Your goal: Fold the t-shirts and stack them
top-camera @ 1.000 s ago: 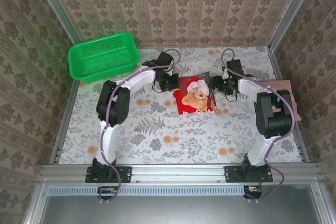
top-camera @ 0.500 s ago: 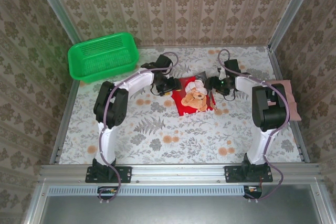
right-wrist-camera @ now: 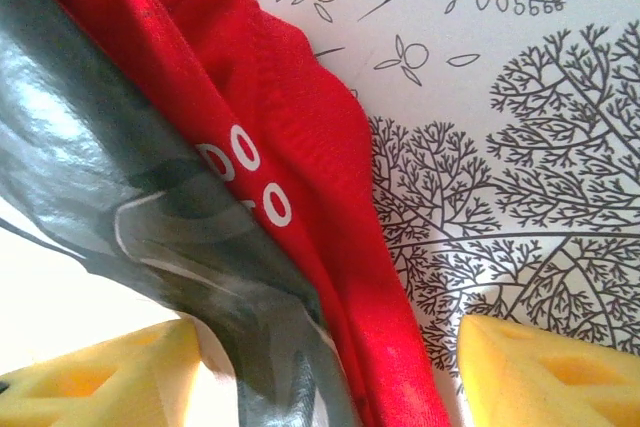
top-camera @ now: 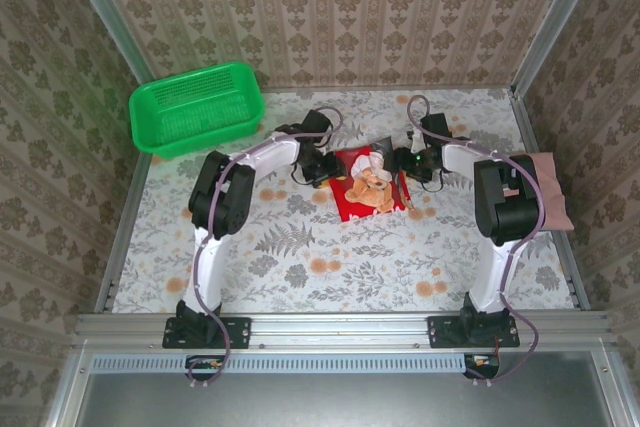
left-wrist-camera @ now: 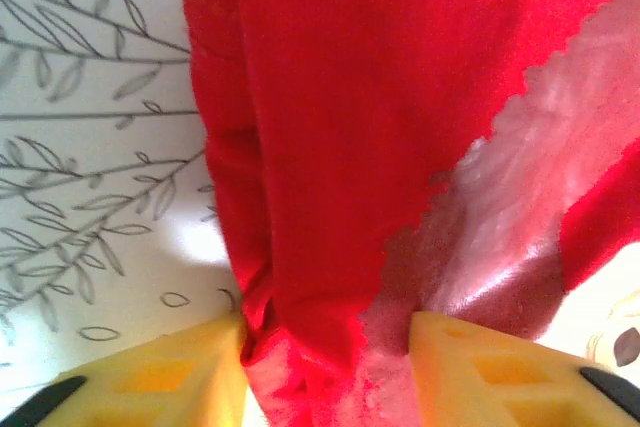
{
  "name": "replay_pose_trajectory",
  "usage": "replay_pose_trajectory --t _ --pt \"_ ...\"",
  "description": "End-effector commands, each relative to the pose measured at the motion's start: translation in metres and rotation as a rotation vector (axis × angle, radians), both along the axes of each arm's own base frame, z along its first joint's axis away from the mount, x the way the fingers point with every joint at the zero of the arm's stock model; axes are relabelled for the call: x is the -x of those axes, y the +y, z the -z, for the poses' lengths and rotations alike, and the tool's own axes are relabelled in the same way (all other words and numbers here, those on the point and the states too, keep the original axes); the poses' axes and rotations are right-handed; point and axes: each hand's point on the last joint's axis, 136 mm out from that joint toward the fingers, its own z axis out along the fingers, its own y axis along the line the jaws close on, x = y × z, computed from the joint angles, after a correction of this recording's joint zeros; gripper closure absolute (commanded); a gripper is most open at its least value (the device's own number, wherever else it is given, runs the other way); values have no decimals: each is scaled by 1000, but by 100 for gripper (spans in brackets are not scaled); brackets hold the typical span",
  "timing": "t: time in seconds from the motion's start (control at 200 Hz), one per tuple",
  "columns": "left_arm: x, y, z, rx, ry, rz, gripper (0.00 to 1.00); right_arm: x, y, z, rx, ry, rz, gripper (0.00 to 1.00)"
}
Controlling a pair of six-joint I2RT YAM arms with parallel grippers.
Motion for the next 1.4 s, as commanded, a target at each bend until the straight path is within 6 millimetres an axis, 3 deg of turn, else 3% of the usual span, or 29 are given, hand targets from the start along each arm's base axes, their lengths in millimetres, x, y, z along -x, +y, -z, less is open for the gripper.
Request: replay_pose_trajectory --t 0.0,0.255,0.47,0.635,0.875,0.955,1.065,1.125,1.295,1.395 --pt "2 -10 -2 24 10 17 64 14 20 12 -28 60 -66 31" --pt "0 -15 -5 55 10 12 72 27 27 9 -39 57 -93 31" --pt "3 -9 20 62 70 -16 82 42 39 12 -92 68 -141 30" --pt "5 -8 31 67 95 -26 89 47 56 9 -139 62 -202 31" --pt "6 -9 35 70 107 -23 90 43 86 -10 -214 -5 -289 37" --pt "6 -9 34 72 107 -22 90 42 85 -5 -198 4 -282 47" --pt "6 -8 33 69 100 -22 90 41 80 1 -159 19 -262 81" --pt "5 -7 28 70 83 -20 85 40 76 1 -133 16 -254 100" --pt "-1 -1 6 66 1 -19 47 37 58 -7 -3 -22 -253 100" --pt "-5 5 -14 57 -71 -11 27 36 37 -15 119 -48 -240 100"
